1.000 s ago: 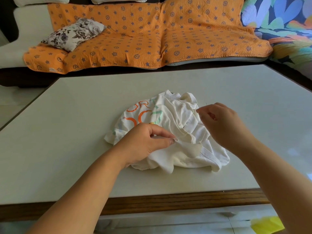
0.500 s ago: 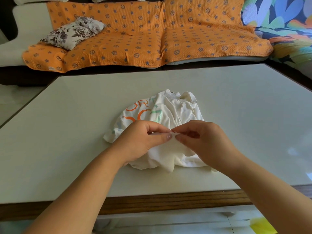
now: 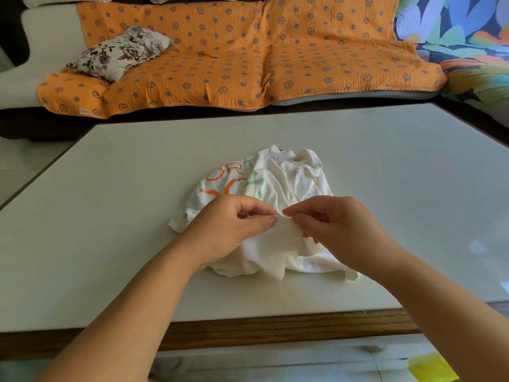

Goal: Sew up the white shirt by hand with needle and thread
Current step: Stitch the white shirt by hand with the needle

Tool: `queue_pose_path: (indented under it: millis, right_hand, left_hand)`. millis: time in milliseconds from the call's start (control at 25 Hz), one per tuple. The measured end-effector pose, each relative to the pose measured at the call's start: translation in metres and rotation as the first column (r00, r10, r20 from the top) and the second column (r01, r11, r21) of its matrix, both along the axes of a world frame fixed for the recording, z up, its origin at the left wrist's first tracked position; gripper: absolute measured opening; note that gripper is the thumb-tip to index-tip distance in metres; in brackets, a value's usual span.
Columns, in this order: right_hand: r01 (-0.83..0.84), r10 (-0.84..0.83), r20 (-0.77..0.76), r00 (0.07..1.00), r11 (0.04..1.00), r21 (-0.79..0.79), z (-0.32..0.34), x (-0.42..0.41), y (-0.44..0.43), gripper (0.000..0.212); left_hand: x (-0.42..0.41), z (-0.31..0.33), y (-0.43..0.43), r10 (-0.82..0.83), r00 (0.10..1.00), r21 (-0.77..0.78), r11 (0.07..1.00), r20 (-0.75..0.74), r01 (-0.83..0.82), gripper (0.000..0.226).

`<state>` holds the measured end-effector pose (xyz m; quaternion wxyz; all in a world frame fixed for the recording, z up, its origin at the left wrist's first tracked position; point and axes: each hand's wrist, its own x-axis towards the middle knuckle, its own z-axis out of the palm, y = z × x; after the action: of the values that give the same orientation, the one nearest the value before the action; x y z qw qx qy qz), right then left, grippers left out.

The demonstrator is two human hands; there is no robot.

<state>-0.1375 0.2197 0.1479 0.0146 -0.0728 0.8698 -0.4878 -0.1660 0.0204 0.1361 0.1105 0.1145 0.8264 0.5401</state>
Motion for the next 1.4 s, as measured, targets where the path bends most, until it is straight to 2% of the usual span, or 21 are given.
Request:
queue_pose_path:
  millis: [200,360,560,1200,1400]
  right_hand:
    - [0.061,-0.075,-0.126,0.989,0.992,-0.114,0.007,0.005,0.002,0.027]
    - [0.072,-0.074,-0.003,0.997,0.97,-0.231,0.013,0.008,0.001,0.015]
    - [0.082,-0.061,0.142,0.988,0.985,-0.15,0.01,0.01,0.0,0.016]
    - [0.033,-0.019,0.163,0.987,0.996,-0.084,0.012,0.01,0.004,0.01]
    - [0.012,0.01,0.183,0.983,0.993,-0.118,0.011,0.009,0.006,0.01]
  left_hand:
    - [0.003,0.004,0.002,-0.009,0.999,-0.03,1.0,-0.041,0.008,0.009]
    - [0.006,0.006,0.004,-0.012,0.998,-0.053,0.999,-0.065,0.008,0.009]
    - [0.003,0.004,0.003,-0.012,0.995,-0.059,0.998,-0.095,0.006,0.009]
    - [0.004,0.004,0.003,-0.008,0.995,-0.062,0.998,-0.099,0.002,0.008]
    - [0.003,0.004,0.004,-0.018,0.996,-0.049,0.999,-0.093,0.014,0.009]
